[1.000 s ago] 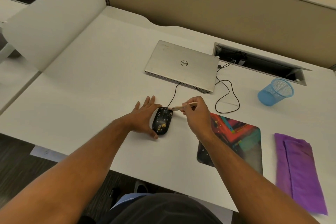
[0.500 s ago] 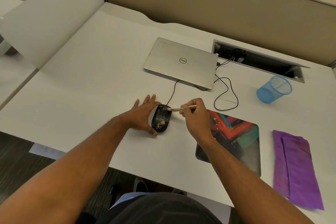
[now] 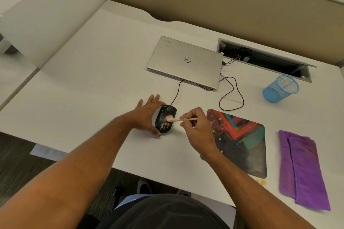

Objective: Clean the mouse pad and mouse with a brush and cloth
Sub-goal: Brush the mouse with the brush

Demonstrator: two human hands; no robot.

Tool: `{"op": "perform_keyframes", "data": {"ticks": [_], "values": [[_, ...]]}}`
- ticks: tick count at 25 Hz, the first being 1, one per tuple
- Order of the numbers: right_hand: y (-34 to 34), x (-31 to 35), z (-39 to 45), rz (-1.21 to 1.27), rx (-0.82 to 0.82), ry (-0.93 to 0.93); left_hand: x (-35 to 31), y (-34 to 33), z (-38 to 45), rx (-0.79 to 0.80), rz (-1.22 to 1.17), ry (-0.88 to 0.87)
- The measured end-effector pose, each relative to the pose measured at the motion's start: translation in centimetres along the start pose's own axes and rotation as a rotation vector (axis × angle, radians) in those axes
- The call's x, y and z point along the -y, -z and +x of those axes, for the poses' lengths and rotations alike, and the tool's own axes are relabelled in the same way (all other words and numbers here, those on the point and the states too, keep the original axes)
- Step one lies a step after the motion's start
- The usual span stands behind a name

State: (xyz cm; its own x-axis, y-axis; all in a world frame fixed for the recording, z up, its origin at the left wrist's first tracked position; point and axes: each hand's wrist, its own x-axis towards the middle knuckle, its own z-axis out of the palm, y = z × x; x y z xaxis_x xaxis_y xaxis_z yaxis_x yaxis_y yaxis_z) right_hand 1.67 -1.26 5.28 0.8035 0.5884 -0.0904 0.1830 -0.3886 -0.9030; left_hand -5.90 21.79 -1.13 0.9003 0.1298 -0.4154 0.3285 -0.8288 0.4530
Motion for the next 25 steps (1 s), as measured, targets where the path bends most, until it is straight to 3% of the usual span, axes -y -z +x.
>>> {"op": "perform_keyframes", "data": {"ticks": [4, 9, 16, 21, 25], "values": [[0.2, 0.4, -0.2, -0.021, 0.029, 0.119, -0.2, 0.0, 0.0, -0.003, -0.003, 0.002], [-0.5, 0.1, -1.3, -0.219, 0.194, 0.215, -0.5, 0.2, -0.2, 0.0, 0.008, 0.012], [-0.4, 0.5, -1.6, -0.242, 0.217, 0.356, -0.3, 0.0, -0.2, -0.012, 0.01, 0.01], [0.6, -0.5, -2.3, -0.329, 0.246, 0.323, -0.2, 0.0, -0.2, -0.012, 0.001, 0.005], [0.4, 0.4, -2.1, -0.292, 0.251, 0.397, -0.6, 0.3, -0.4, -0.008, -0.003, 0.003]]}}
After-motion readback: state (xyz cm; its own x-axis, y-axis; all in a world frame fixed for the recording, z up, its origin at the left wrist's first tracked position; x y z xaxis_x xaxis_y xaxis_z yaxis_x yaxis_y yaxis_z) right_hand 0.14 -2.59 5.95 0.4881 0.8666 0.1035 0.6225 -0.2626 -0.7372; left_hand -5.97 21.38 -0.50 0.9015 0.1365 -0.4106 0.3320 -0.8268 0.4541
